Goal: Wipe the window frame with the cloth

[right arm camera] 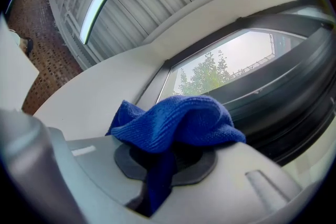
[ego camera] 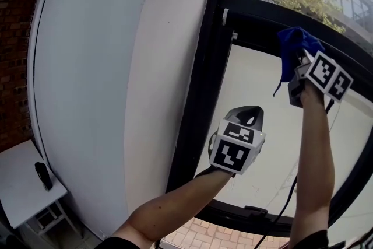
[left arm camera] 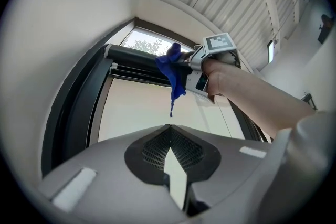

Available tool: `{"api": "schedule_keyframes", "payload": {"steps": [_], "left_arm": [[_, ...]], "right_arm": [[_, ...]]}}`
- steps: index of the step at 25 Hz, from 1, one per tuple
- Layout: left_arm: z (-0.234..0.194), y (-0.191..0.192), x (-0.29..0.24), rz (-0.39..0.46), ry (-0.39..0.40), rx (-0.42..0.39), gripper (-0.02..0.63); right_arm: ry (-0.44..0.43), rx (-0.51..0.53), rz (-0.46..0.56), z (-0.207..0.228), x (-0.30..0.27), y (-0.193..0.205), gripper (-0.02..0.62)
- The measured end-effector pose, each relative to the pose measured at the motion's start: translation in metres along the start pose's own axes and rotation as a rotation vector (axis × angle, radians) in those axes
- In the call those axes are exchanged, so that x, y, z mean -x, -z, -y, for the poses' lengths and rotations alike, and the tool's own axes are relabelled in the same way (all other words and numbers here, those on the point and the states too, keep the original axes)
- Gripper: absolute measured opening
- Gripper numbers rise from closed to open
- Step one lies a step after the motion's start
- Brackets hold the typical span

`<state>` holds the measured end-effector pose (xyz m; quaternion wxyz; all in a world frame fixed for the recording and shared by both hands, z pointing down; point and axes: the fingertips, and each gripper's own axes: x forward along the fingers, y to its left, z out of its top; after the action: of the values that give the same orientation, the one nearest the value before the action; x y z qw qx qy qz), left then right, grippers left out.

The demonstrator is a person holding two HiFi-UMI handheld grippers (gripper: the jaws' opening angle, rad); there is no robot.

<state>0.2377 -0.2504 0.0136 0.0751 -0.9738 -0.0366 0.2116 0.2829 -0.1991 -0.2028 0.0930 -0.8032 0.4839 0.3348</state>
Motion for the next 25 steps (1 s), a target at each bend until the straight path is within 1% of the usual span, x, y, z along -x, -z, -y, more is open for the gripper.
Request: {"api": "schedule_keyframes", "payload": {"steps": [2, 5, 9, 19, 25], "left_arm": [[0.006, -0.002, 0.001, 0.008, 0.018, 0.006, -0.009], [0.019, -0.004, -0.004, 0.014, 0.05, -0.007, -0.009], [0.031, -0.005, -0.019, 0.023, 0.062, 0.004, -0.009], [0.103, -0.002, -0.078, 0.032, 0.096, -0.007, -0.009], [0.142, 0.007, -0.104, 0.019, 0.122, -0.015, -0.009]], "right_arm": [[0.012, 0.003, -0.005, 0.005, 0.004, -0.002, 0.051], [0.048, 0.017, 0.006, 0.02, 0.014, -0.01, 0.051], [0.067, 0.031, 0.017, 0.039, 0.025, -0.019, 0.051], [0.031, 0.075, 0.022, 0.091, 0.065, -0.038, 0.05], [0.041, 0.083, 0.043, 0.126, 0.089, -0.053, 0.049]]}}
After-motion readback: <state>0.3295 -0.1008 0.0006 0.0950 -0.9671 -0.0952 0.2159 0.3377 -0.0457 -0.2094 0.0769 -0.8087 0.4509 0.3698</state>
